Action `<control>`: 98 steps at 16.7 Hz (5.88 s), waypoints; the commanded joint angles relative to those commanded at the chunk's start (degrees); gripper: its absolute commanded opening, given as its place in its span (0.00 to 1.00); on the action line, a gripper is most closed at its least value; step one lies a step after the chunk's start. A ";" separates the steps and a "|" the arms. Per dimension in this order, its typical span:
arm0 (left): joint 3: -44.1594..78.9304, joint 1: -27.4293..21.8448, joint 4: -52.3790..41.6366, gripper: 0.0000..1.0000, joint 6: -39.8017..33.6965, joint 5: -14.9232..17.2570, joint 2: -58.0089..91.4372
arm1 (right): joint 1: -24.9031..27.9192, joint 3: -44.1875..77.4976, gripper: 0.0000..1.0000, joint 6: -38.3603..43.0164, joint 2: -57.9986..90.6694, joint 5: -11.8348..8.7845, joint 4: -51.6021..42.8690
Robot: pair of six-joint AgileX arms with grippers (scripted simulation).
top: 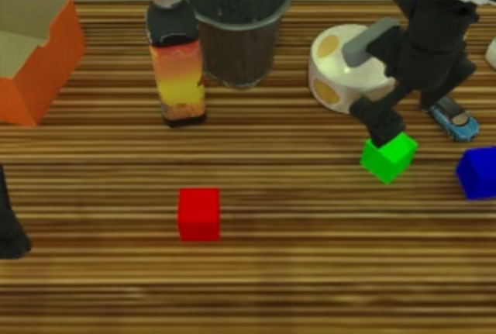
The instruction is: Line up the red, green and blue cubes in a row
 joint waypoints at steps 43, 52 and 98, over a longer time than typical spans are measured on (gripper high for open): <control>-1.02 0.26 1.52 1.00 -1.38 0.09 -2.22 | 0.34 -7.56 0.00 -0.29 7.19 0.08 13.88; -1.02 0.26 1.52 1.00 -1.38 0.09 -2.22 | 0.78 0.71 0.00 -0.35 2.50 0.03 0.89; -1.02 0.26 1.52 1.00 -1.38 0.09 -2.22 | 24.15 -7.37 0.30 65.83 4.66 0.15 11.07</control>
